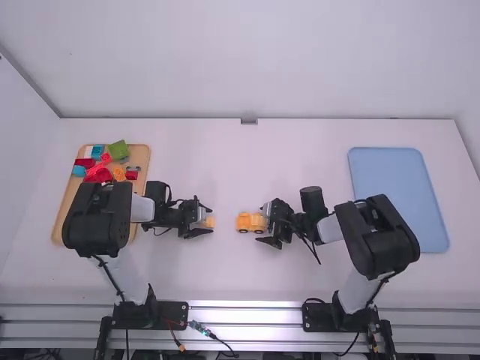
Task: Assemble lego blocks to make yellow taxi
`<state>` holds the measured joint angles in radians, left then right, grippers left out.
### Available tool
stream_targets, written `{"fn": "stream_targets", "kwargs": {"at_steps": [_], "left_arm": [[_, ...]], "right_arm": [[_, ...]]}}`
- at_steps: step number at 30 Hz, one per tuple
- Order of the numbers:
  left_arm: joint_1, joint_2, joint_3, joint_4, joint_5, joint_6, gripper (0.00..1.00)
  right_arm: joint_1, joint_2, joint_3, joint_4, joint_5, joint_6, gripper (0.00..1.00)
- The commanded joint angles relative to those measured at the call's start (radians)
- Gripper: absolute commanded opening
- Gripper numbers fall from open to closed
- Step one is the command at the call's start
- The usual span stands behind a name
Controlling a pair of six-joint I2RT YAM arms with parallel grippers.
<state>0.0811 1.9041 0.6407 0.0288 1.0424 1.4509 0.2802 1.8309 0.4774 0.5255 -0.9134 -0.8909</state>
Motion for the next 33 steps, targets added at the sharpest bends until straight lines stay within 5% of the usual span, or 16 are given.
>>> {"fn": "stream_targets", "kwargs": {"at_steps": [1, 26, 33], "left_arm": [[-0.003, 0.009, 0.019, -0.029, 0.014, -0.021, 0.60], [-0.002, 0.052, 0.064, -0.078, 0.034, -0.022, 0.63], [-0.003, 0.052, 0.056, -0.072, 0.008, -0.020, 0.53]], "right_arm": [[0.001, 0.012, 0.022, -0.025, -0.033, -0.050, 1.00], [0.001, 0.012, 0.033, -0.040, -0.037, -0.049, 1.00], [0.001, 0.012, 0.033, -0.040, -0.036, -0.049, 1.00]]}}
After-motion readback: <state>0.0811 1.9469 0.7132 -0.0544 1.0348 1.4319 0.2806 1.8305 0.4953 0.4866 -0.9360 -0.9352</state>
